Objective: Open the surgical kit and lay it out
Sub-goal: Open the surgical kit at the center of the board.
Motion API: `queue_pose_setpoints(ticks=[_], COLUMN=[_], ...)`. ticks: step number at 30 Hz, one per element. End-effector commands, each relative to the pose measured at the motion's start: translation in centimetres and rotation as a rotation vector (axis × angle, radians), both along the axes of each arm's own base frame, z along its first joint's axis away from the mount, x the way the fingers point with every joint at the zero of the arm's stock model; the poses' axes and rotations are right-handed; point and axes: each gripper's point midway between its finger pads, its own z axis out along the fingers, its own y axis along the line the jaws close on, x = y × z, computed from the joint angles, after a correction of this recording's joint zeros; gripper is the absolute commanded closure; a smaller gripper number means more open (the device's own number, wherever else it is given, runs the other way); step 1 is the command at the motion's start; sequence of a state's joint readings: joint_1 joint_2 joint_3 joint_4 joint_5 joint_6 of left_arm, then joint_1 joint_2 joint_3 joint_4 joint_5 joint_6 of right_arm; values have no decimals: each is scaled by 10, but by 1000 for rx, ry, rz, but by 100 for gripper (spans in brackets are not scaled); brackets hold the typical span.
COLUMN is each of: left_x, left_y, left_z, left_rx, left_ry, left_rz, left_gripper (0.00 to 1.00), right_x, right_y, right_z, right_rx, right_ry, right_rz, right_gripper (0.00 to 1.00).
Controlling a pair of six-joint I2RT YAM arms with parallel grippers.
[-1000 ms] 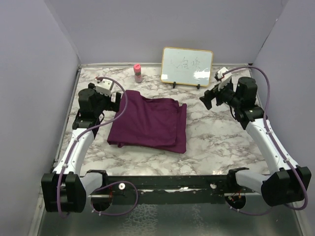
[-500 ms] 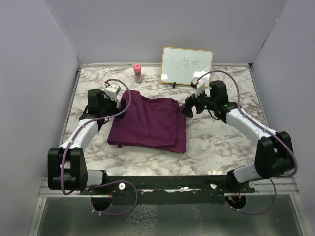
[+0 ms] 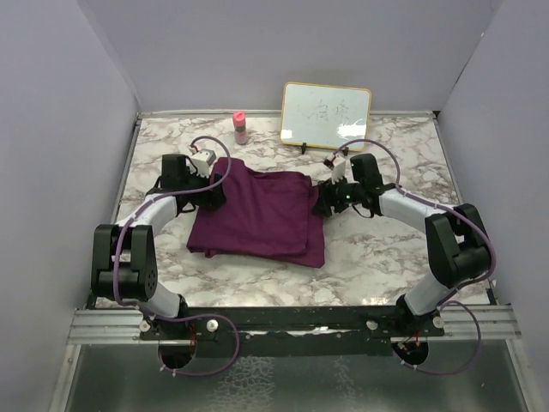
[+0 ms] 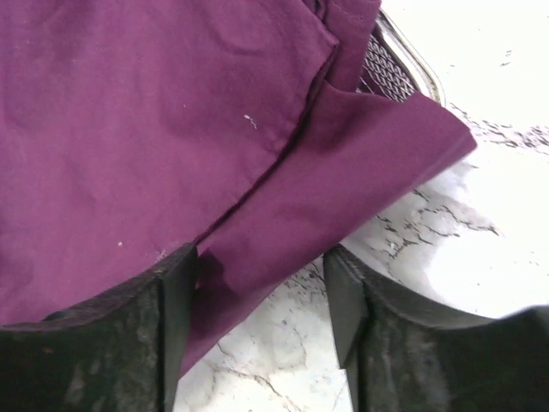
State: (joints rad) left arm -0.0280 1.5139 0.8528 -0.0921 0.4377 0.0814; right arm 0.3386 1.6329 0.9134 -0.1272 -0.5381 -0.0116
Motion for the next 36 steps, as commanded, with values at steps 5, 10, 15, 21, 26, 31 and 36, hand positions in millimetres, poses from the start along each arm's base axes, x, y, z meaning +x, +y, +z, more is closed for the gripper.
queue_pose_setpoints(ticks=[5,10,15,21,26,31,36], left_x=[-15,-10,8,18,25,29,31], left_y=[-29,-50,-69,-92,-98,-97,-95], left_z=[-7,-4,6,4,8,15,16], left_rx=[-182,-207,-219,-221,-225,-217,-209], left_ry=[112,117,85,83,57,21,7], left_rz=[-57,-116,-146,-173,-166,-158,-150], left_gripper=[42,47,50,50,49,47,47], right_x=[16,33,44,68,78,79,79], right_y=[8,3,-2,-19,-21,-24,-20], right_z=[-5,0,10,13,18,18,27], right_rx=[9,-37,-71,-145,-142,-132,-108], right_ry=[27,-15,-63,-103,-96,-78,-85], right_rz=[-20,-53,-68,-104,-105,-111,-95], right_gripper=[56,63,65,65,65,65,65])
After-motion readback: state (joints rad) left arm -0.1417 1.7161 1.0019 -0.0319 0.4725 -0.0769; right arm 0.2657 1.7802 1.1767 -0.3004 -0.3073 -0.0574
